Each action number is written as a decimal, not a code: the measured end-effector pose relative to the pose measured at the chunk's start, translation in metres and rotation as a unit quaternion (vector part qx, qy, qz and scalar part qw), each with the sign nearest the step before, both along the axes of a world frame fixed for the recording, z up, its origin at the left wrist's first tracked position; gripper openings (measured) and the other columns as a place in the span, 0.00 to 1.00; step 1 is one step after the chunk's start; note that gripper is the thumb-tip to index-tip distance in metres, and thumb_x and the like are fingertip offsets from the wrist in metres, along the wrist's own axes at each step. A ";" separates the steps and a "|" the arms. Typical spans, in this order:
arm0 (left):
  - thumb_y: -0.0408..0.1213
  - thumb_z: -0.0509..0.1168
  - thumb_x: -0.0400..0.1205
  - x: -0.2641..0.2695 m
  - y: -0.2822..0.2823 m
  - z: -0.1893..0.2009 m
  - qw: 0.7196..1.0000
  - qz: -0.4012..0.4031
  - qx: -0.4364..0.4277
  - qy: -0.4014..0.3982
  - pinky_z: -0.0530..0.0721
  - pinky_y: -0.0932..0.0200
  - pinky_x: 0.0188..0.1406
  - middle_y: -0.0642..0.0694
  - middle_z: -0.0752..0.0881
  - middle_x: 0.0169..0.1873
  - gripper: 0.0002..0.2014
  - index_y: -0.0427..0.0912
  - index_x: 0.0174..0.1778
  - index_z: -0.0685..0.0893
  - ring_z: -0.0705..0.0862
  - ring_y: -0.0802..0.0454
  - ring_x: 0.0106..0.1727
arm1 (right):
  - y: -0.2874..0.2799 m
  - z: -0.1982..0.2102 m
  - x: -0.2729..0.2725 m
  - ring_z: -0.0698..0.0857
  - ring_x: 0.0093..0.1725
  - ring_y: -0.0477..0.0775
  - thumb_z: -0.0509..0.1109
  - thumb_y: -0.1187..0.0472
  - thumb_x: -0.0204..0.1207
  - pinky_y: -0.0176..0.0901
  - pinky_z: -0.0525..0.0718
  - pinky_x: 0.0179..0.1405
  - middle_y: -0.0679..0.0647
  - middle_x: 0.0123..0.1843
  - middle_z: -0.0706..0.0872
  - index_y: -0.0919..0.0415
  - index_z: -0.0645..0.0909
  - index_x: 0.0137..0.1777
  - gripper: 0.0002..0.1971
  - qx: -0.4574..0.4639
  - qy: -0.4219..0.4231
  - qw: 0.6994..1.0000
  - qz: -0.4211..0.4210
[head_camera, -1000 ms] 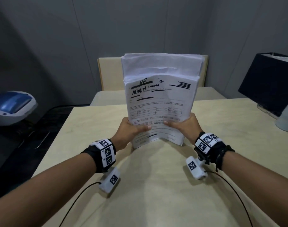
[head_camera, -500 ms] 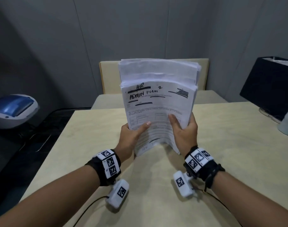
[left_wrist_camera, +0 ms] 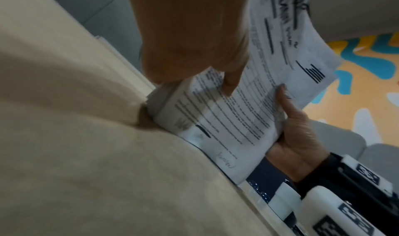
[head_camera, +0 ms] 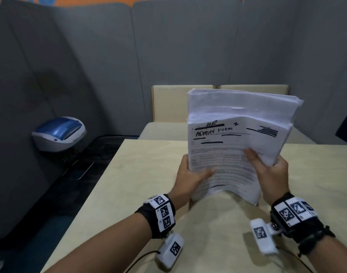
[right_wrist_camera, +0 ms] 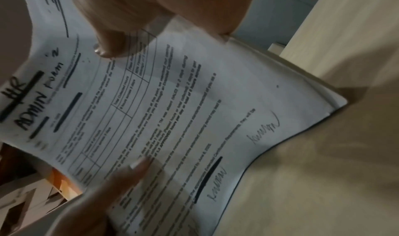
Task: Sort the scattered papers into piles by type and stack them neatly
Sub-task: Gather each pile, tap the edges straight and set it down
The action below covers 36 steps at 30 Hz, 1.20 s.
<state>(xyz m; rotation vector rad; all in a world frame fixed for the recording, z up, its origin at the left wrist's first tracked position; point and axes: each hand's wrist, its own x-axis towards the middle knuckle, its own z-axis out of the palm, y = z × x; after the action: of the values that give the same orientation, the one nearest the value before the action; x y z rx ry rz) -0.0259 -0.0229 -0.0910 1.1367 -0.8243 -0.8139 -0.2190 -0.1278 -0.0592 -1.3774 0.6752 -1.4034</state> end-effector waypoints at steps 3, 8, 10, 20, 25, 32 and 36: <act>0.26 0.82 0.74 0.005 0.002 -0.012 0.996 -0.072 0.049 -0.026 0.91 0.48 0.63 0.46 0.93 0.62 0.27 0.41 0.70 0.86 0.92 0.48 0.63 | -0.003 -0.001 -0.003 0.94 0.50 0.47 0.82 0.50 0.72 0.34 0.90 0.43 0.45 0.50 0.96 0.58 0.90 0.59 0.18 -0.006 0.007 1.000 0.007; 0.26 0.82 0.72 0.005 -0.001 0.000 0.996 -0.060 0.052 -0.030 0.92 0.53 0.58 0.46 0.93 0.60 0.26 0.40 0.66 0.88 0.92 0.49 0.60 | -0.010 -0.009 -0.004 0.95 0.51 0.50 0.85 0.57 0.69 0.37 0.92 0.43 0.48 0.53 0.96 0.59 0.90 0.58 0.18 -0.003 0.023 0.999 0.048; 0.27 0.83 0.72 0.002 -0.002 0.002 0.998 -0.044 0.037 -0.014 0.93 0.55 0.55 0.45 0.94 0.59 0.25 0.39 0.66 0.88 0.93 0.49 0.58 | -0.013 -0.014 -0.005 0.95 0.52 0.52 0.87 0.62 0.64 0.41 0.93 0.45 0.50 0.53 0.96 0.60 0.91 0.58 0.21 -0.009 0.043 0.997 0.070; 0.28 0.84 0.73 0.001 -0.001 -0.006 0.999 -0.032 0.032 -0.011 0.93 0.49 0.56 0.41 0.95 0.56 0.20 0.33 0.61 0.91 0.94 0.44 0.58 | -0.024 -0.045 -0.013 0.92 0.60 0.69 0.80 0.72 0.71 0.71 0.88 0.64 0.64 0.57 0.94 0.69 0.92 0.57 0.14 0.101 0.036 0.976 0.190; 0.28 0.83 0.73 0.002 -0.002 0.011 1.000 -0.028 0.010 -0.010 0.93 0.51 0.53 0.42 0.95 0.55 0.18 0.32 0.59 0.92 0.94 0.44 0.56 | -0.021 -0.010 -0.012 0.93 0.59 0.64 0.90 0.63 0.59 0.62 0.91 0.60 0.60 0.57 0.95 0.68 0.91 0.59 0.26 0.029 0.041 0.993 0.103; 0.29 0.83 0.74 0.000 -0.002 0.016 1.000 -0.024 0.000 -0.011 0.93 0.49 0.55 0.41 0.95 0.56 0.19 0.33 0.60 0.92 0.94 0.42 0.57 | -0.011 -0.003 -0.002 0.94 0.57 0.64 0.86 0.66 0.68 0.55 0.93 0.54 0.61 0.57 0.95 0.70 0.89 0.61 0.21 0.038 -0.011 0.995 0.089; 0.29 0.82 0.75 -0.004 -0.002 0.018 1.000 -0.016 0.003 0.010 0.92 0.56 0.49 0.42 0.95 0.53 0.16 0.33 0.59 0.92 0.95 0.43 0.54 | -0.012 -0.037 -0.009 0.94 0.58 0.61 0.88 0.70 0.67 0.53 0.93 0.55 0.60 0.57 0.95 0.68 0.90 0.60 0.21 0.053 0.053 0.992 0.102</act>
<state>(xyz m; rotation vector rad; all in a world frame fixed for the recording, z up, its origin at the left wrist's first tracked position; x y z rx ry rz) -0.0301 -0.0248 -0.0734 1.1203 -0.8264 -0.8536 -0.2276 -0.1395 -0.0959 -1.4016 0.6484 -1.1259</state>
